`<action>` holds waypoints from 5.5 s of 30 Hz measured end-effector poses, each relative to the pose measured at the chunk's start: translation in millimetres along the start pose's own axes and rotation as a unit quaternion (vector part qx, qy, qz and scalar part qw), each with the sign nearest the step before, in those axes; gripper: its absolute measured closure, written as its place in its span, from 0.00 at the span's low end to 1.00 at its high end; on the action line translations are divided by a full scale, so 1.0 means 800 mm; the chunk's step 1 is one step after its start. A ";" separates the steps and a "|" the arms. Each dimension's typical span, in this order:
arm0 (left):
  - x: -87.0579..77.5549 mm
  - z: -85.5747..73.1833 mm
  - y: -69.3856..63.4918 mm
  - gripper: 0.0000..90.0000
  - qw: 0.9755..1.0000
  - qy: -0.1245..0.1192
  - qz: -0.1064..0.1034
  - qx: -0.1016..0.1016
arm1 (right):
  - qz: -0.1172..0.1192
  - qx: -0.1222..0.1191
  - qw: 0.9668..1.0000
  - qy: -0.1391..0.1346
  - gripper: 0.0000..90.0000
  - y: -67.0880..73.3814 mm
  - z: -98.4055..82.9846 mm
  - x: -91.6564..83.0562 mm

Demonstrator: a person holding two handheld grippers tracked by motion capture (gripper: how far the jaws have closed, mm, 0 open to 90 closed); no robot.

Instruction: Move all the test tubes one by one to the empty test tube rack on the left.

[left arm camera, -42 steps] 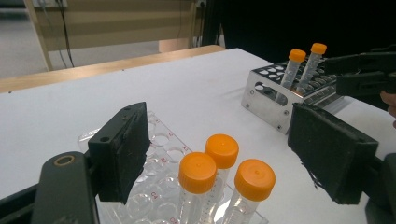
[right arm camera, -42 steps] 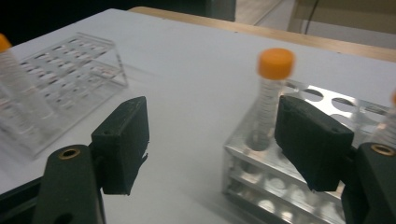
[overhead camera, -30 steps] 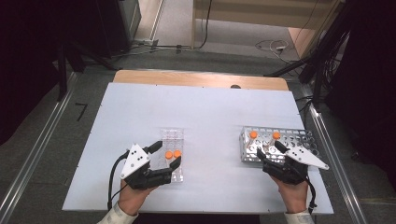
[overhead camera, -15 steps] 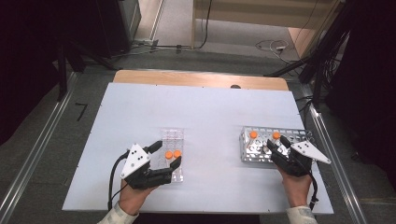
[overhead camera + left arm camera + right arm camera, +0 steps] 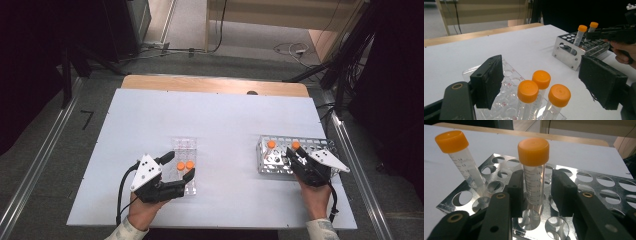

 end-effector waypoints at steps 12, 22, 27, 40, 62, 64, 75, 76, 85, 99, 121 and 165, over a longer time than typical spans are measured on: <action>-0.001 0.001 0.000 0.22 1.000 -0.001 -0.001 -0.001 | -0.002 0.001 1.000 -0.024 0.79 0.002 0.011 -0.010; -0.001 0.001 0.000 0.22 1.000 -0.004 -0.002 -0.001 | -0.003 0.003 0.998 -0.066 0.79 0.007 0.039 -0.037; 0.000 0.001 0.000 0.19 1.000 0.000 -0.004 -0.001 | 0.007 0.002 0.997 -0.080 0.79 0.013 0.048 -0.052; -0.001 0.003 -0.002 0.17 1.000 -0.001 -0.007 0.004 | 0.060 -0.035 0.995 -0.074 0.80 0.059 0.040 -0.087; 0.001 0.003 -0.020 0.21 0.999 -0.005 -0.030 0.021 | 0.205 -0.075 0.976 0.009 0.80 0.176 -0.011 -0.052; 0.002 0.003 -0.025 0.22 0.999 -0.005 -0.037 0.025 | 0.212 -0.081 0.974 0.014 0.80 0.185 -0.015 -0.049; 0.005 0.002 -0.044 0.25 0.998 -0.006 -0.061 0.034 | 0.241 -0.106 0.964 0.032 0.80 0.219 -0.029 -0.043; 0.005 0.002 -0.046 0.26 0.997 -0.006 -0.063 0.036 | 0.243 -0.105 0.964 0.035 0.80 0.222 -0.030 -0.042; 0.013 0.000 -0.064 0.33 0.994 0.000 -0.097 0.044 | 0.254 -0.119 0.959 0.042 0.80 0.235 -0.035 -0.041; 0.024 0.000 -0.078 0.45 0.992 -0.001 -0.114 0.049 | 0.270 -0.130 0.953 0.045 0.80 0.250 -0.039 -0.043; 0.038 -0.008 -0.090 0.66 0.990 0.011 -0.129 0.058 | 0.282 -0.132 0.949 0.043 0.80 0.258 -0.041 -0.046; 0.037 -0.007 -0.086 0.77 0.991 0.005 -0.122 0.049 | 0.283 -0.115 0.950 0.069 0.29 0.256 -0.041 -0.040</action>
Point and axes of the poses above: each handheld gripper's, and its own axes: x roughly forward along the jaws, z roughly out of its top, y roughly to its left, the point moved 5 cm from there along x, roughly forward along the jaws, and after that the axes turned 6 degrees about x, right-handed, at the moved point
